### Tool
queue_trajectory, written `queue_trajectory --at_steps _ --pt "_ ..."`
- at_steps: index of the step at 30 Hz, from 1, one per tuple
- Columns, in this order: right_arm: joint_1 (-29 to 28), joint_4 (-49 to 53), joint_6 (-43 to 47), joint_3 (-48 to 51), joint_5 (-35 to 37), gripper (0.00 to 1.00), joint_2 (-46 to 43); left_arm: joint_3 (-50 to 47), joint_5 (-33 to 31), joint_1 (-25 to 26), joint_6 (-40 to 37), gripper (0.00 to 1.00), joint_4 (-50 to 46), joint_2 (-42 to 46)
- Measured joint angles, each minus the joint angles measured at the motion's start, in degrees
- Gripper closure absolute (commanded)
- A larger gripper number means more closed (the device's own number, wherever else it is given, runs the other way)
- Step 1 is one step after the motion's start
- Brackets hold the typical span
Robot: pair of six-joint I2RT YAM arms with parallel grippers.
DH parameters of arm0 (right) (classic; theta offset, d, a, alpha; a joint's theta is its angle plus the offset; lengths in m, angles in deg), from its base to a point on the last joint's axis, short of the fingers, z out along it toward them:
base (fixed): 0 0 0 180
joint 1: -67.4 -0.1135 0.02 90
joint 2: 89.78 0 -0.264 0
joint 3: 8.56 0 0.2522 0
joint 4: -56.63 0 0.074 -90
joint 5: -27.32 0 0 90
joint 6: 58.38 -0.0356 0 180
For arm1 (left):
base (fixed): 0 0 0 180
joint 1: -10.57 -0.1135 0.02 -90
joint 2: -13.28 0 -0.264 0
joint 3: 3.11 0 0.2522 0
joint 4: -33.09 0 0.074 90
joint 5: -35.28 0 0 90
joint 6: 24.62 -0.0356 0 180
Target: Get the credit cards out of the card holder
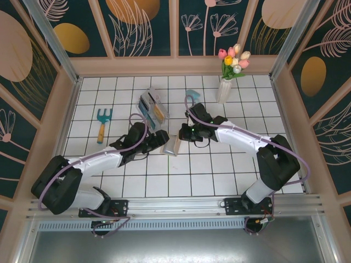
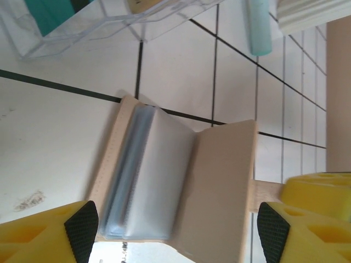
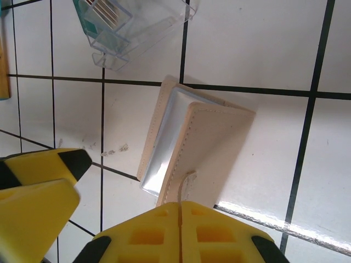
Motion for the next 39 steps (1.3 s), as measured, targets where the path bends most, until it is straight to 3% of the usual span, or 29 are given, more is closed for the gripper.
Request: queue_trajectory --at_steps 9,16,24,28,33,39 --pt "0.6 1.6 0.3 0.8 4.9 1.00 -0.2 0.4 -0.2 0.0 -2.6 0.52 -0.1 -3.9" --pt "3.7 3.1 0.1 4.2 8.4 1.00 -0.4 3.1 3.7 -0.1 -3.4 0.67 1.0 -8.8" --pt "5.0 3.1 0.3 5.6 8.9 1.00 0.2 3.9 9.5 -0.1 -2.3 0.69 5.4 -13.1" --pt "5.5 2.9 0.4 6.2 8.9 1.00 1.5 3.9 11.6 -0.1 -1.4 0.62 7.4 -14.4" --pt "5.8 2.5 0.4 6.8 8.9 1.00 2.1 4.0 10.8 -0.1 -1.3 0.51 6.9 -14.9" --pt "6.2 2.1 0.4 7.3 8.9 1.00 2.2 4.1 8.2 -0.1 -2.1 0.54 4.5 -13.1"
